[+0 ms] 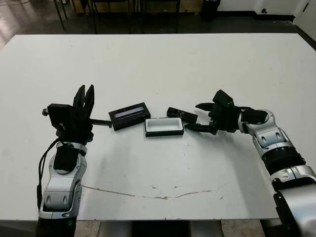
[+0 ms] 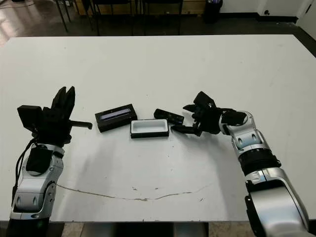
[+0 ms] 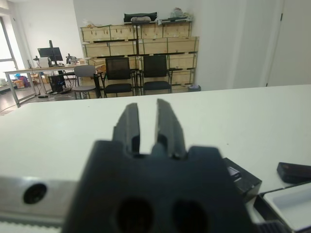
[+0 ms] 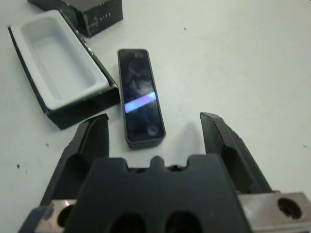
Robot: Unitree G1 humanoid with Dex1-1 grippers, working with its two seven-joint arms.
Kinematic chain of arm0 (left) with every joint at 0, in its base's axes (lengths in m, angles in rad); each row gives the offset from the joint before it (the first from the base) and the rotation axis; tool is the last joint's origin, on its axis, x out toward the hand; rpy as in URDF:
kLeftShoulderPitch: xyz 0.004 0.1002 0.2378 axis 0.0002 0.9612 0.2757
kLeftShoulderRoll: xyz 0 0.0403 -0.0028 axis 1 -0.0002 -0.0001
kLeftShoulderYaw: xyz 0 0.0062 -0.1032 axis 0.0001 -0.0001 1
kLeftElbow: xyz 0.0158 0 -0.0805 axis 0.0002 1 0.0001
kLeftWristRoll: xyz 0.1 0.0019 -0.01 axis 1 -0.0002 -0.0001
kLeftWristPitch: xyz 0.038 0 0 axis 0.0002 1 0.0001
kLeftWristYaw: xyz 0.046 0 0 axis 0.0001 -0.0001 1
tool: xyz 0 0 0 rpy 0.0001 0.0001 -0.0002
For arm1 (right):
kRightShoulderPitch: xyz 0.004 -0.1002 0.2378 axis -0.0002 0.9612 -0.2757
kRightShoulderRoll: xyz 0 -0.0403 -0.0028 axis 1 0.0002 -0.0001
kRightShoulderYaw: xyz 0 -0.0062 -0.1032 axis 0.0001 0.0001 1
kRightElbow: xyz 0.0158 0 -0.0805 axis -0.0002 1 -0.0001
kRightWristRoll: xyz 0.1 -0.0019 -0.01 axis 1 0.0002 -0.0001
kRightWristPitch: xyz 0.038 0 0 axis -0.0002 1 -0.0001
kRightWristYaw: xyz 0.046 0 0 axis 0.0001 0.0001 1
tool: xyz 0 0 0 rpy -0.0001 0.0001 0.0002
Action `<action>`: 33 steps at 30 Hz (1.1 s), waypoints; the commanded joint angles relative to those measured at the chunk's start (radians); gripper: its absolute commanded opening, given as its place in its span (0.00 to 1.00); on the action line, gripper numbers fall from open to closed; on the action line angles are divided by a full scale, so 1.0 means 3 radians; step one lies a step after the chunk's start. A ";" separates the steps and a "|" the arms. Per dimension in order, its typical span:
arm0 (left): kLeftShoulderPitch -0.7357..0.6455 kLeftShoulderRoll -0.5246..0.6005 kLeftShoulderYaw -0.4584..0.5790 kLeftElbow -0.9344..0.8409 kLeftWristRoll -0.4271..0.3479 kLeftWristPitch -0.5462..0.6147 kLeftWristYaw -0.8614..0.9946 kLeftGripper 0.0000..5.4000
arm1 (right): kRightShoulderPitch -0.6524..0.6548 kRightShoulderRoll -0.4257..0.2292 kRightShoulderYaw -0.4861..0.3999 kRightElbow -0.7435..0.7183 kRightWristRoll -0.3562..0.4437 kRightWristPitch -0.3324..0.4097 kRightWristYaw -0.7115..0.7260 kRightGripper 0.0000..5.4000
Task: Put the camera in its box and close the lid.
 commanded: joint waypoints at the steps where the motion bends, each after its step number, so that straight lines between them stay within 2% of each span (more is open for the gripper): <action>1: 0.0048 -0.0008 0.0001 0.0031 0.0007 0.0054 0.0031 0.00 | 0.0062 0.0064 0.0050 0.0211 -0.0082 -0.0129 -0.0003 0.60; 16: 0.0037 -0.0010 0.0008 0.0041 0.0005 0.0061 0.0065 0.00 | 0.0016 0.0022 0.0160 0.0368 -0.0236 -0.0478 0.0059 0.60; 28: 0.0050 0.0038 0.0026 0.0015 -0.0001 0.0055 0.0031 0.00 | -0.0185 -0.0029 0.0334 0.0711 -0.0350 -0.0388 0.0335 0.60; 33: 0.0067 0.0053 0.0032 -0.0013 0.0012 0.0067 0.0040 0.00 | -0.0230 0.0019 0.0378 0.0934 -0.0361 -0.0446 0.0354 0.60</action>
